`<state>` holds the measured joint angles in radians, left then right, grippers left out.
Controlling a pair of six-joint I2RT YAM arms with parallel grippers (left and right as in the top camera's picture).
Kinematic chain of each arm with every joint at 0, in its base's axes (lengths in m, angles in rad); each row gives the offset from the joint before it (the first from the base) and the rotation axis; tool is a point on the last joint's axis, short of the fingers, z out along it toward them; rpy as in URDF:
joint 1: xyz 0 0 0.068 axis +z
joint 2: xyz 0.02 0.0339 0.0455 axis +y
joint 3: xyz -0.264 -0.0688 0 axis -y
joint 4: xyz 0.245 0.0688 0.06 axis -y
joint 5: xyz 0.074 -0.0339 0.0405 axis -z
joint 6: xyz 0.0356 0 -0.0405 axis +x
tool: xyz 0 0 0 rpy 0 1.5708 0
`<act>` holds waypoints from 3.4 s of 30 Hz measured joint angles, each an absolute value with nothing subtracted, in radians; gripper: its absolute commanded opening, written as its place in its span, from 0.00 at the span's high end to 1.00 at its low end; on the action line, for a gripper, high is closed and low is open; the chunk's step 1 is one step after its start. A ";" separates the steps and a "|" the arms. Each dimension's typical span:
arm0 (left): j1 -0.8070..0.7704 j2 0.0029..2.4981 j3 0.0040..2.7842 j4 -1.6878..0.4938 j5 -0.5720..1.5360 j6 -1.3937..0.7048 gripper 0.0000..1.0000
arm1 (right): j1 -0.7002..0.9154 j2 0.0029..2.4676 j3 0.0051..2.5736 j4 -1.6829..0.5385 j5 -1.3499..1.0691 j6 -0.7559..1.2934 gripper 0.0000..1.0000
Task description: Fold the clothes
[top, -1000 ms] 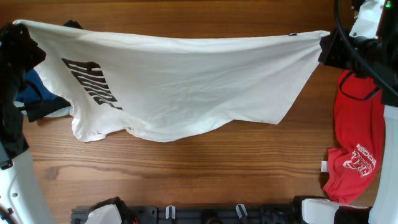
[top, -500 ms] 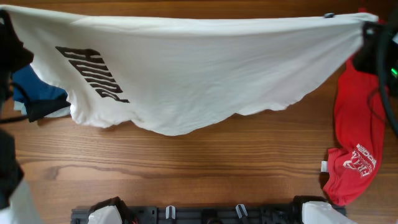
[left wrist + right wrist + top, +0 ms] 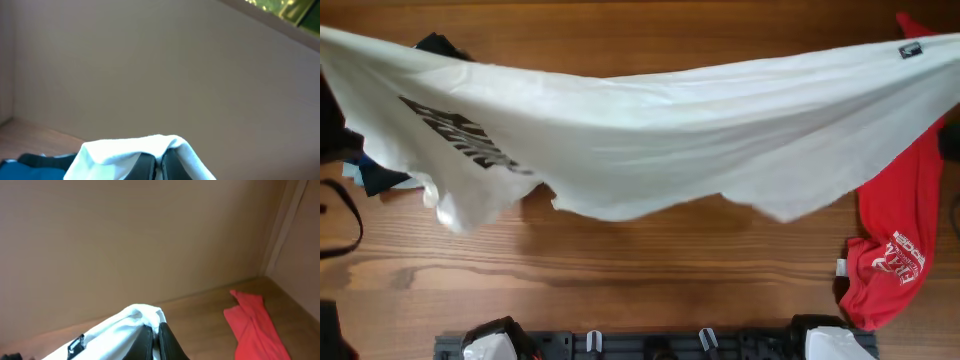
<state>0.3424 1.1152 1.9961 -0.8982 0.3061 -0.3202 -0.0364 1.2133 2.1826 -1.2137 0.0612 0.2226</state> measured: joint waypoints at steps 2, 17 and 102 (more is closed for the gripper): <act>0.337 1.155 1.998 -0.898 0.332 -0.320 0.96 | -0.036 1.267 2.183 -1.219 0.061 0.223 0.96; 0.136 1.811 1.994 -0.419 0.390 -0.325 0.96 | -0.053 1.864 2.163 -0.914 0.005 0.262 0.96; 0.194 1.309 1.403 -1.554 0.160 -0.179 0.96 | -0.213 1.009 1.107 -1.442 -0.123 0.417 0.96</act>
<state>0.1940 1.3090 1.4029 -1.5536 0.1604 -0.1795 -0.2131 1.0092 1.1072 -1.4422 -0.1226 0.4168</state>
